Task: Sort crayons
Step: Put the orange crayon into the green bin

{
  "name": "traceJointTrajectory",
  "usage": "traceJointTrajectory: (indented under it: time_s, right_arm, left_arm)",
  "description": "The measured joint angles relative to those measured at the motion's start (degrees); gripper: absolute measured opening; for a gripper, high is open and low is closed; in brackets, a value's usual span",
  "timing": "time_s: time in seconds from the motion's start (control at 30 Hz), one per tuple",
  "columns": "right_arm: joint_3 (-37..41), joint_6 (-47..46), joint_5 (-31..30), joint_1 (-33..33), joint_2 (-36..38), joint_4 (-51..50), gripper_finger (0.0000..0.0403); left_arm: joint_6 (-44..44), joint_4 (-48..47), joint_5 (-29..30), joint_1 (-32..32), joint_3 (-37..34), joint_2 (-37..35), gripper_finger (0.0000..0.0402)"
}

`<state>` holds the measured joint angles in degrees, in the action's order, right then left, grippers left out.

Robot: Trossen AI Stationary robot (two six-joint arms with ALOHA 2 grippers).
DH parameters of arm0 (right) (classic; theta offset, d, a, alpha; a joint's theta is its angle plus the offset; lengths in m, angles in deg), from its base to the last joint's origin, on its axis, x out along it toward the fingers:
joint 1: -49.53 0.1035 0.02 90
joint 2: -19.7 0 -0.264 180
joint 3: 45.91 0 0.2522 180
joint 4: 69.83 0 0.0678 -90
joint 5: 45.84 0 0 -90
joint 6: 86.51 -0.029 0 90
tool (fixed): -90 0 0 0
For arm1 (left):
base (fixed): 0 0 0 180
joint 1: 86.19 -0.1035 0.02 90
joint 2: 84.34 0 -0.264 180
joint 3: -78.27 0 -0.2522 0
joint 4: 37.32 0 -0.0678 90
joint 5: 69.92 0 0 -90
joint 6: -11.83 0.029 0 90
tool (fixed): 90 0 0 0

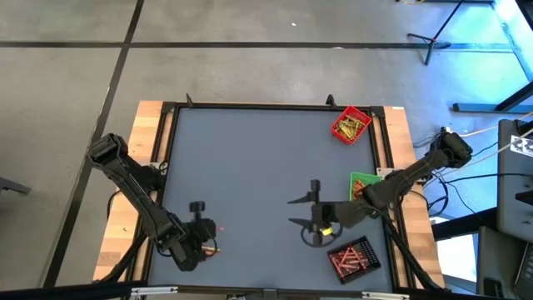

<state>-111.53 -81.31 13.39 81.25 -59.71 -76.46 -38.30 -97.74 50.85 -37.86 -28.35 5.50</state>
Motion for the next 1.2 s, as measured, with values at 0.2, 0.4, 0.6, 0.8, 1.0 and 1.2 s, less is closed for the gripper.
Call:
traceJointTrajectory:
  time_s: [0.2, 0.4, 0.6, 0.8, 1.0, 1.2]
  right_arm:
    - [0.0, -4.82, -0.72, 3.59, 0.33, -4.24, 0.0225]
    - [0.0, -9.37, -0.63, 3.89, -0.08, -5.88, 0.0225]
    - [0.0, -5.86, -0.28, 3.92, -3.96, -3.12, 0.0225]
    - [0.0, -1.09, 0.04, 3.15, -6.56, 6.85, 0.0225]
    - [0.0, 3.81, 5.13, 1.06, -10.06, 17.03, 0.0225]
    - [0.0, 4.12, 11.44, -0.81, -14.12, 24.07, 0.0225]
  left_arm:
    - [20.47, 16.39, 9.71, -3.19, -0.05, 0.0, 0.0006]
    - [43.29, 37.7, 9.37, -9.16, -1.55, 0.0, 0.0006]
    - [58.72, 58.63, -1.49, -15.41, -5.23, 0.0, 0.0006]
    - [64.3, 73.27, -8.43, -19.1, -10.15, 0.79, 0.0006]
    - [67.83, 76.58, -16.38, -21.75, -10.45, 3.09, 0.0006]
    - [68.79, 80.78, -13.58, -21.44, -10.47, 4.28, 0.0006]
